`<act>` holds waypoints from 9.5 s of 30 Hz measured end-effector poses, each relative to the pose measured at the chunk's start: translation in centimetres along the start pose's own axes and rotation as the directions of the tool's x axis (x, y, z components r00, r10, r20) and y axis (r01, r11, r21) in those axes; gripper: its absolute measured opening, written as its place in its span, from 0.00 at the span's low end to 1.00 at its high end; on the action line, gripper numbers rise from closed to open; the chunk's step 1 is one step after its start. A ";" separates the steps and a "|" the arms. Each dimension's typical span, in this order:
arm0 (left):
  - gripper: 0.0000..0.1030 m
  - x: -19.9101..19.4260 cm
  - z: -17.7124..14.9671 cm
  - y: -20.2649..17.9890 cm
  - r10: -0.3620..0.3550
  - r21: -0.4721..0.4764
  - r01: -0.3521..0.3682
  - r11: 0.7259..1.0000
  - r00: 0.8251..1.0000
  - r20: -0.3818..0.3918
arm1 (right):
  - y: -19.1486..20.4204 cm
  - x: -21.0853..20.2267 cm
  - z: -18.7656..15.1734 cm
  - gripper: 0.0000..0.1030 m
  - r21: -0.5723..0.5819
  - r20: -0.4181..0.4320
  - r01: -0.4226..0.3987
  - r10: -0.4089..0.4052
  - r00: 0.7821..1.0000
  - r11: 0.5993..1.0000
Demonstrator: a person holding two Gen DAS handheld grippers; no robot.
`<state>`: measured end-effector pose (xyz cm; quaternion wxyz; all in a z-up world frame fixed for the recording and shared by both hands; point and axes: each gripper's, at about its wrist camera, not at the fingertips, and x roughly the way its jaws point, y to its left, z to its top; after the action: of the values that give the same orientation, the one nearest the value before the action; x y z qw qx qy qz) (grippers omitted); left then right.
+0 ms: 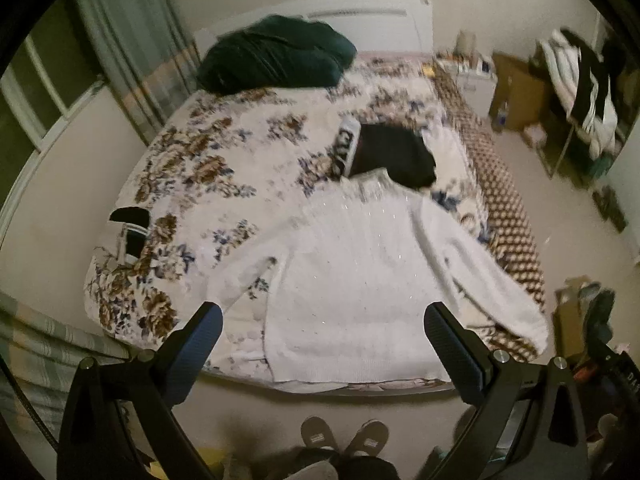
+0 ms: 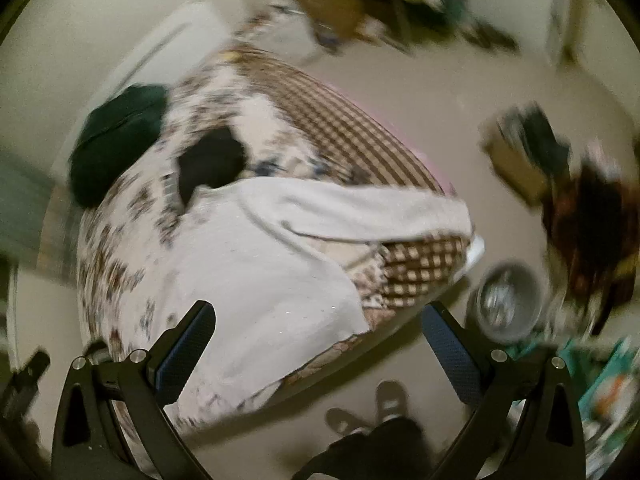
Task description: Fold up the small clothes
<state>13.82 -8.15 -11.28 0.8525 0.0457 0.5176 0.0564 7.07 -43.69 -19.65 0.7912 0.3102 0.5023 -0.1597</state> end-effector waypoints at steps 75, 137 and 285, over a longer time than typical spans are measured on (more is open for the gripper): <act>1.00 41.1 1.5 11.8 0.076 -0.258 -0.161 0.953 0.947 -0.313 | 35.3 44.6 1.2 0.07 -0.550 0.198 0.018 0.109 0.974 0.835; 0.06 42.9 4.8 14.7 0.024 -0.465 -0.120 0.877 0.978 -0.208 | 15.9 48.5 2.4 0.59 -0.244 -0.250 -0.157 0.095 0.964 0.957; 0.86 38.0 11.7 -6.0 -0.193 -0.130 0.186 0.974 0.980 -0.042 | 11.5 46.4 11.0 0.87 -0.187 -0.181 -0.032 -0.002 0.983 0.982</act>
<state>41.94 -8.82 -40.08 0.8409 -0.0590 0.5379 0.0085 41.81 -39.42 -54.06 0.7694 0.2505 0.5826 -0.0763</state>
